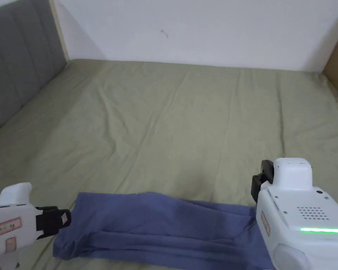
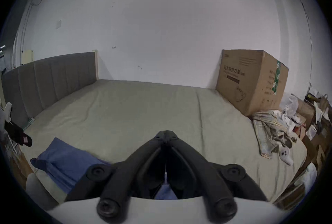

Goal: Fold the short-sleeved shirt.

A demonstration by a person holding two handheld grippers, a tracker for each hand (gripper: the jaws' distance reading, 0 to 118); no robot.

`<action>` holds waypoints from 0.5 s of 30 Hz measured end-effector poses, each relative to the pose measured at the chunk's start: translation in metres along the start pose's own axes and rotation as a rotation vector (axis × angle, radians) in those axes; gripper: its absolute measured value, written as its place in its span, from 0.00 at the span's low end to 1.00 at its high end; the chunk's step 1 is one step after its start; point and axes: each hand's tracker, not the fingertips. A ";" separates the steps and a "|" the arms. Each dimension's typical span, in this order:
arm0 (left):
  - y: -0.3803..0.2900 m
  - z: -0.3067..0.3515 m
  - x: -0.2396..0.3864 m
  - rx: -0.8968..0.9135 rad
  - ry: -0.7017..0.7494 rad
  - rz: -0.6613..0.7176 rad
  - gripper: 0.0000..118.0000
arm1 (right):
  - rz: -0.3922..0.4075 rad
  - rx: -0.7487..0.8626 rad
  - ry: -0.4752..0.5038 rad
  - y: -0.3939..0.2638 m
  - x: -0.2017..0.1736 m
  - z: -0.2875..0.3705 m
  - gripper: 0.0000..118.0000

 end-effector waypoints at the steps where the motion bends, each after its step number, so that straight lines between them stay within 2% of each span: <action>1: 0.000 0.001 -0.007 0.006 -0.021 0.030 0.00 | 0.001 -0.002 0.001 0.002 -0.005 -0.002 0.01; 3: 0.000 0.000 -0.024 -0.006 -0.079 0.094 0.00 | 0.006 -0.003 0.008 0.004 -0.013 -0.009 0.01; 4: 0.000 -0.001 -0.030 -0.016 -0.096 0.115 0.04 | 0.015 -0.004 0.006 0.005 -0.018 -0.011 0.01; 5: 0.002 -0.004 -0.039 -0.034 -0.112 0.130 0.14 | 0.020 -0.001 0.009 0.005 -0.022 -0.014 0.01; 6: 0.002 -0.007 -0.046 -0.050 -0.138 0.149 0.39 | 0.023 -0.001 0.017 0.007 -0.025 -0.017 0.01; 7: 0.002 -0.012 -0.052 -0.068 -0.148 0.163 0.56 | 0.026 -0.005 0.022 0.008 -0.028 -0.020 0.01; 9: 0.003 -0.022 -0.064 -0.097 -0.185 0.203 0.81 | 0.036 -0.021 0.034 0.009 -0.034 -0.025 0.01; 11: 0.002 -0.035 -0.077 -0.100 -0.223 0.256 0.88 | 0.041 -0.031 0.038 0.010 -0.037 -0.029 0.01; 15: -0.002 -0.067 -0.100 -0.146 -0.298 0.363 0.88 | 0.072 -0.057 0.052 0.009 -0.045 -0.037 0.01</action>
